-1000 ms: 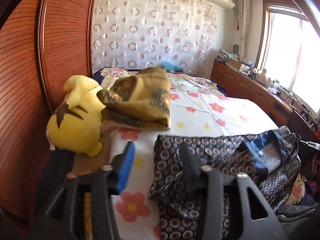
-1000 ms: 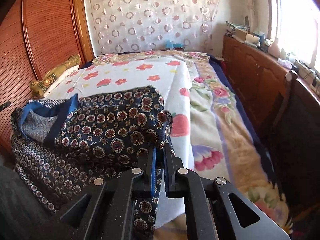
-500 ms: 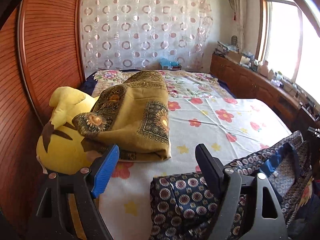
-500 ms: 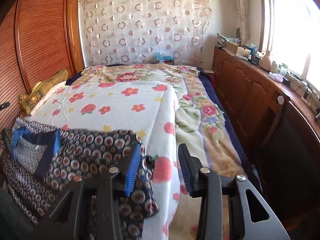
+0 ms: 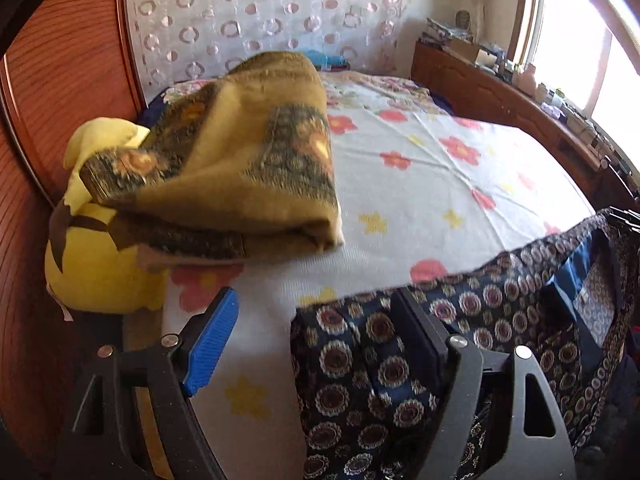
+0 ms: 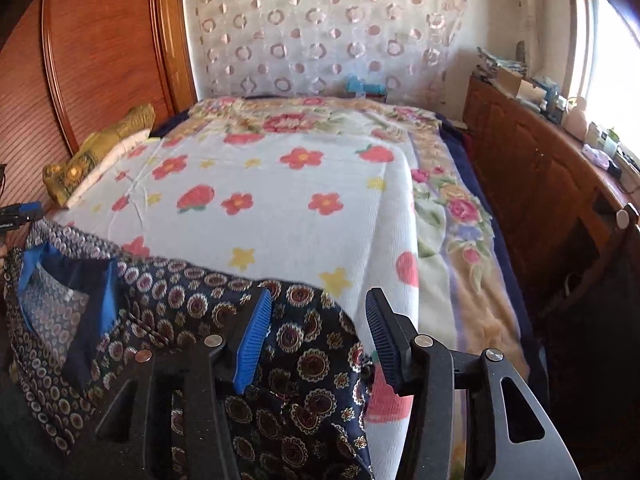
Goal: Fold small clothes
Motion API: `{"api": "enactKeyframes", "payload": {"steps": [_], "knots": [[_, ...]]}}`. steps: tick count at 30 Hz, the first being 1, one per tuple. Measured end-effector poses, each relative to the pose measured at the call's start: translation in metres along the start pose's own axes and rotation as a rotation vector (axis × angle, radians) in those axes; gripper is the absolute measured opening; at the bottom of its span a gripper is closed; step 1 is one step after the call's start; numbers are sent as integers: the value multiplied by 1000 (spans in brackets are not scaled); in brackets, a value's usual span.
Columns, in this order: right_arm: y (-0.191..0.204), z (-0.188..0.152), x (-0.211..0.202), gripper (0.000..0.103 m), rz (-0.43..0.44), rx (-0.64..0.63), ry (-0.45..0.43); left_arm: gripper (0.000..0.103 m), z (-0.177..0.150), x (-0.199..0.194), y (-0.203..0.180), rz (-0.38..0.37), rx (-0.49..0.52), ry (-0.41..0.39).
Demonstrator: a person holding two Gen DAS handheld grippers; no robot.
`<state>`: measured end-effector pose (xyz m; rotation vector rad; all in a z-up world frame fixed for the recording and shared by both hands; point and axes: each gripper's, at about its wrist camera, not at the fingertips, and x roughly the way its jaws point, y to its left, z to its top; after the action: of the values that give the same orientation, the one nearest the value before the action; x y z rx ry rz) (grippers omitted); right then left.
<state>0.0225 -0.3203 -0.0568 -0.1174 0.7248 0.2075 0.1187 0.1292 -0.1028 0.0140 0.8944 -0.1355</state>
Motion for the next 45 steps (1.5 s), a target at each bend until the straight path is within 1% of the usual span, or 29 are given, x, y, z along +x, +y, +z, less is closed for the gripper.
{"api": "enactKeyframes", "payload": {"steps": [2, 4, 8, 11, 14, 16, 17, 20, 21, 22, 23, 24, 25, 26, 28, 32, 33, 34, 36, 37, 39, 40, 43, 45], "knots": [[-2, 0, 6, 52, -9, -1, 28, 79, -6, 5, 0, -1, -2, 23], [-8, -1, 11, 54, 0, 8, 49, 79, -10, 9, 1, -7, -11, 42], [-12, 2, 21, 54, 4, 23, 89, 79, -16, 11, 3, -28, -23, 52], [-13, 10, 29, 55, 24, 28, 104, 76, -16, 11, 1, -34, -13, 55], [-14, 17, 36, 54, 60, 21, 126, 67, -17, 9, -2, -50, 4, 59], [-14, 17, 40, 56, 86, 15, 142, 57, -17, 7, -4, -79, 11, 62], [-14, 17, 40, 56, 91, 7, 143, 55, -18, 6, -5, -89, 13, 65], [-16, 19, 43, 56, 100, -15, 162, 36, -19, 3, -9, -108, 21, 75], [-15, 19, 43, 55, 113, -26, 169, 27, -20, 2, -10, -119, 22, 79], [-14, 18, 42, 50, 120, -37, 173, 18, -21, 0, -12, -137, 20, 82], [-12, 17, 41, 39, 126, -55, 175, 16, -21, -2, -13, -143, 23, 78], [-10, 16, 40, 30, 137, -72, 175, 12, -21, -5, -15, -143, 28, 69], [-7, 14, 37, 16, 166, -87, 177, 10, -22, -12, -19, -136, 34, 46], [-5, 11, 34, 13, 198, -102, 177, 9, -22, -19, -20, -135, 29, 24], [3, 6, 24, 10, 196, -146, 144, 9, -20, -39, -22, -146, 15, -35], [5, 10, -23, 9, 166, -125, -3, 8, -13, -99, -28, -181, -2, -189], [3, 13, -38, 8, 158, -115, -48, 8, -10, -110, -30, -182, 4, -218], [1, 18, -54, 8, 162, -99, -91, 8, -7, -130, -34, -174, 15, -264], [0, 27, -82, 8, 146, -92, -159, 8, -1, -154, -37, -168, 26, -323], [0, 32, -97, 8, 140, -97, -193, 8, 3, -173, -37, -172, 27, -366], [0, 42, -125, 8, 134, -108, -257, 8, 8, -194, -35, -175, 25, -418], [1, 47, -138, 8, 126, -114, -287, 8, 13, -209, -33, -169, 26, -455], [3, 61, -178, 8, 114, -140, -372, 8, 30, -237, -30, -160, 30, -524], [4, 72, -201, 8, 120, -161, -411, 8, 38, -257, -27, -151, 37, -575]]}}
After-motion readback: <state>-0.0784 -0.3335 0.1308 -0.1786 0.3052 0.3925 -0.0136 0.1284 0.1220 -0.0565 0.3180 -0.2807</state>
